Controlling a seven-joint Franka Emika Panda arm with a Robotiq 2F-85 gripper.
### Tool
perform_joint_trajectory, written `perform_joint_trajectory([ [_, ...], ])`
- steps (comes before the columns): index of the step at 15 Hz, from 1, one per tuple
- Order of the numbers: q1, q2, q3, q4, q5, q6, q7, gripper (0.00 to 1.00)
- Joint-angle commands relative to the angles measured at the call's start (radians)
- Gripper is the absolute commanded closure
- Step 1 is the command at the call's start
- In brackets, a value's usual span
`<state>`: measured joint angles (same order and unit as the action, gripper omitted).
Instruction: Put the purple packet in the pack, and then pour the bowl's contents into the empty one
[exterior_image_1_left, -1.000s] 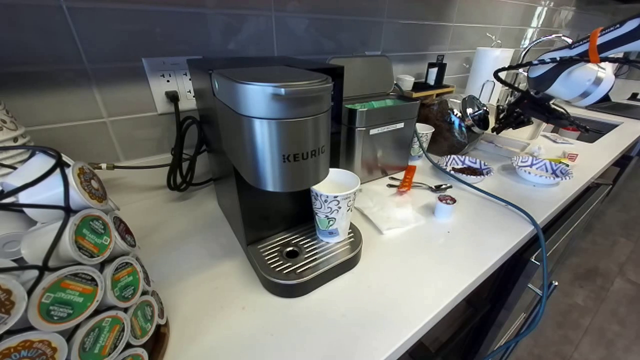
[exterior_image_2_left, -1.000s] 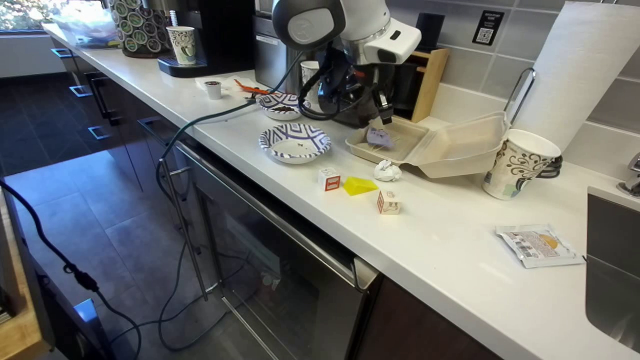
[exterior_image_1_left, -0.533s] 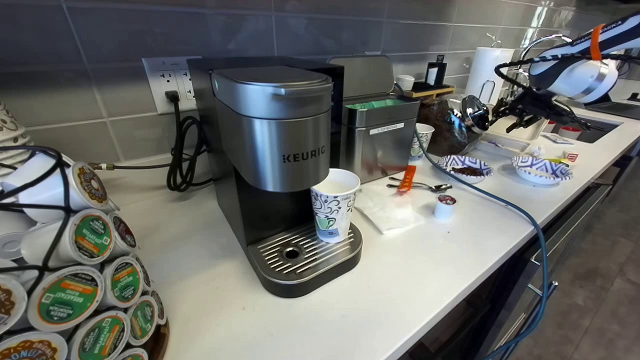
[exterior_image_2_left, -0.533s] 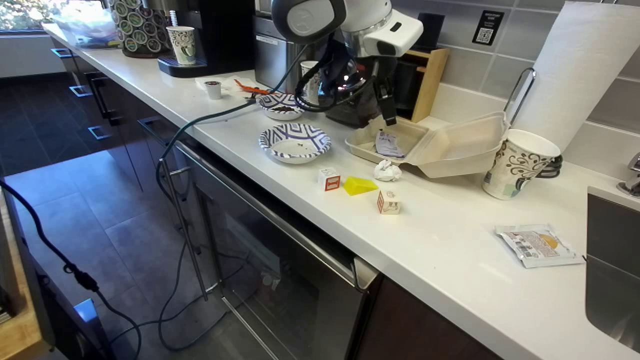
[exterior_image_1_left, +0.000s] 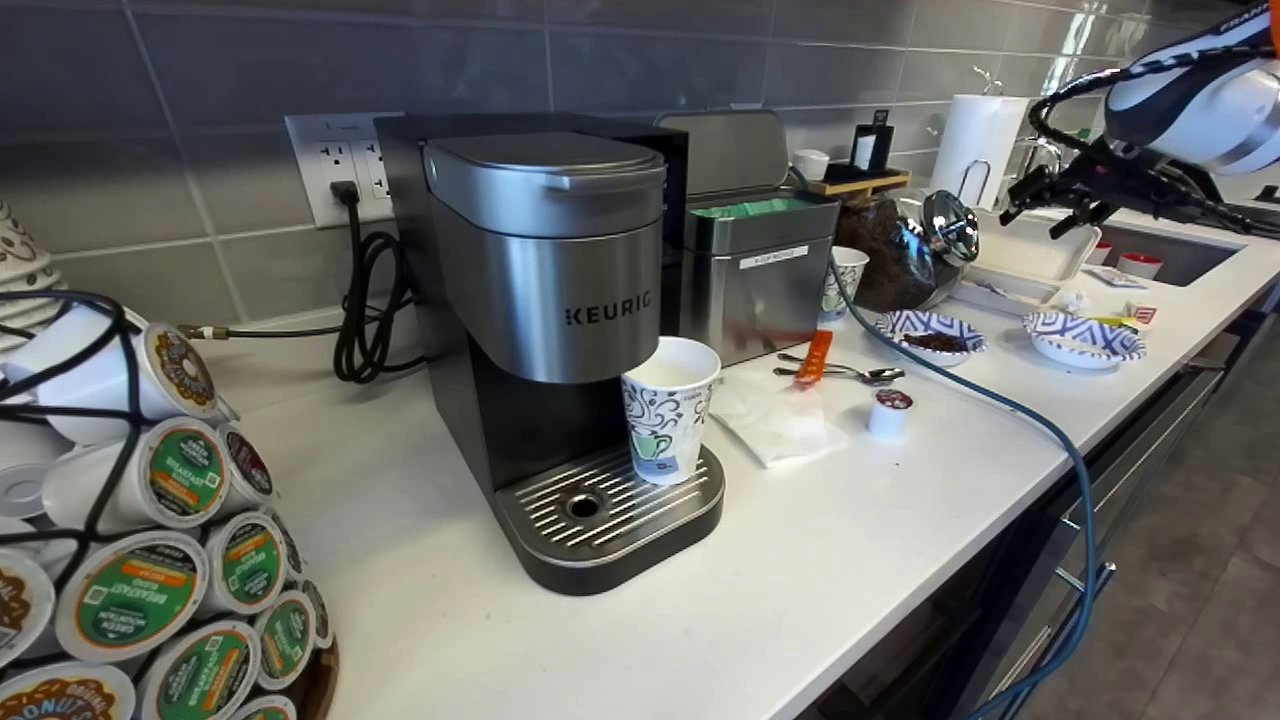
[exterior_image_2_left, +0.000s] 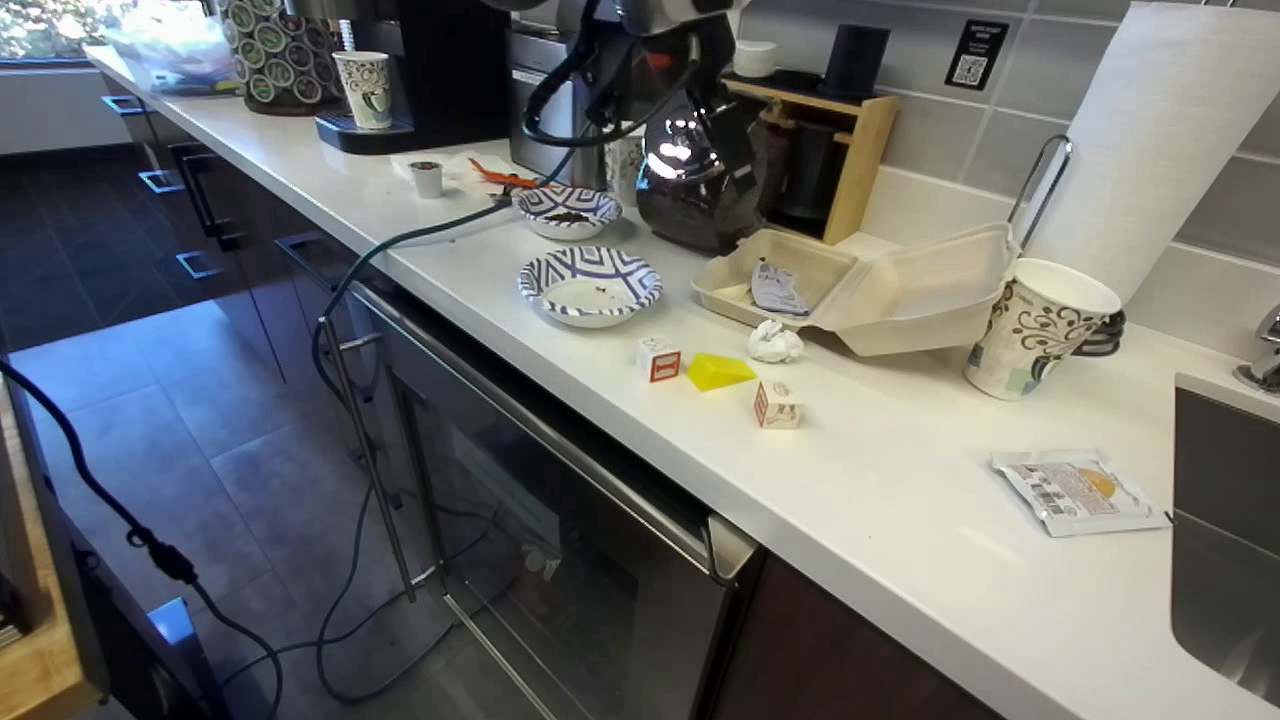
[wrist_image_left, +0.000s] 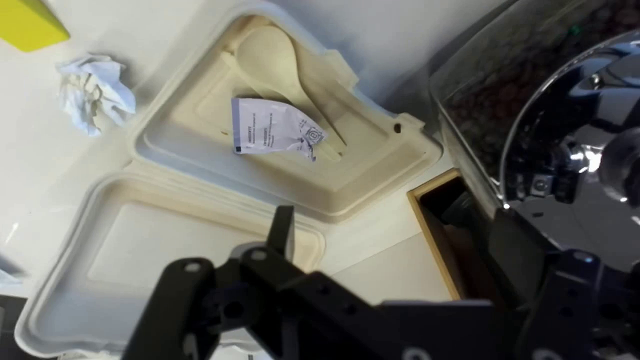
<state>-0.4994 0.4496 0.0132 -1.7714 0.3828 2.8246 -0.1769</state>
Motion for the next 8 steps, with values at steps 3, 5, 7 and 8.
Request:
perform_joint_trajectory([
  [3,-0.048,-0.249,0.147,-0.356,0.135,0.228,-0.210,0.00],
  [5,-0.067,-0.328,0.224,-0.461,0.215,0.262,-0.249,0.00],
  [7,-0.060,-0.406,0.282,-0.553,0.297,0.257,-0.273,0.00],
  [8,-0.050,-0.446,0.305,-0.598,0.336,0.252,-0.284,0.00],
])
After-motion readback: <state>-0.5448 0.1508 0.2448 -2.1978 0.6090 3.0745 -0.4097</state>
